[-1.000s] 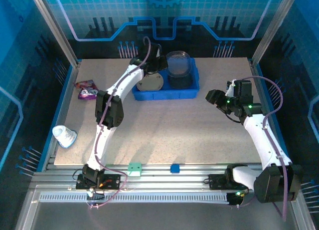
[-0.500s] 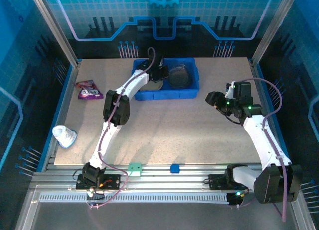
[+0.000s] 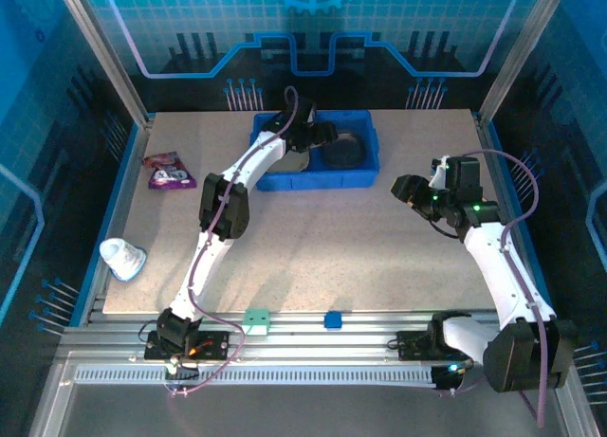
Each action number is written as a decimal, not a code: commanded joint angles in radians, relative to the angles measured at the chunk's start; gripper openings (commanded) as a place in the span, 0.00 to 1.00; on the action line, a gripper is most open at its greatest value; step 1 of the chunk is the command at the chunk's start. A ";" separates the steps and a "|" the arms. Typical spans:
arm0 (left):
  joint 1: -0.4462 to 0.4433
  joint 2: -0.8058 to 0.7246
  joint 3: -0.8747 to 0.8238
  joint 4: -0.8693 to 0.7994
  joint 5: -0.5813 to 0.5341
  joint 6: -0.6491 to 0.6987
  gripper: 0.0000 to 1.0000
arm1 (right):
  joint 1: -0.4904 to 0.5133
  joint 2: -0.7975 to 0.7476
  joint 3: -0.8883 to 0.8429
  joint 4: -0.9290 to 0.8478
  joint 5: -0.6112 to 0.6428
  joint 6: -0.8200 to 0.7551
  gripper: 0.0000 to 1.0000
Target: Place the plates into the plastic bin on the countertop
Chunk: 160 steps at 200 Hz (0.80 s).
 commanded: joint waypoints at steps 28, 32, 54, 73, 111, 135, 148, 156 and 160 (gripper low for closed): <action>-0.015 -0.173 -0.047 0.054 0.037 0.052 0.96 | -0.010 -0.024 0.011 0.040 -0.020 -0.037 0.64; -0.020 -0.191 -0.062 0.060 0.039 0.059 0.99 | -0.009 -0.029 0.009 0.053 -0.019 -0.044 0.65; -0.043 -0.317 -0.207 0.139 0.046 0.107 0.99 | -0.002 -0.041 0.005 0.098 -0.007 -0.100 0.86; -0.071 -0.470 -0.438 0.308 0.042 0.148 0.99 | 0.009 -0.018 0.036 0.088 0.032 -0.148 1.00; -0.143 -0.819 -1.053 0.851 -0.110 0.309 0.99 | 0.074 0.005 0.047 0.113 0.267 -0.208 1.00; -0.162 -1.006 -1.395 1.140 -0.209 0.463 0.99 | 0.149 -0.001 0.007 0.174 0.462 -0.296 1.00; -0.157 -1.101 -1.522 1.182 -0.265 0.510 0.99 | 0.179 -0.022 -0.038 0.237 0.548 -0.361 1.00; -0.152 -1.158 -1.578 1.161 -0.293 0.529 0.99 | 0.197 -0.039 -0.083 0.288 0.597 -0.411 1.00; -0.148 -1.182 -1.600 1.141 -0.304 0.536 0.99 | 0.204 -0.050 -0.106 0.319 0.628 -0.447 1.00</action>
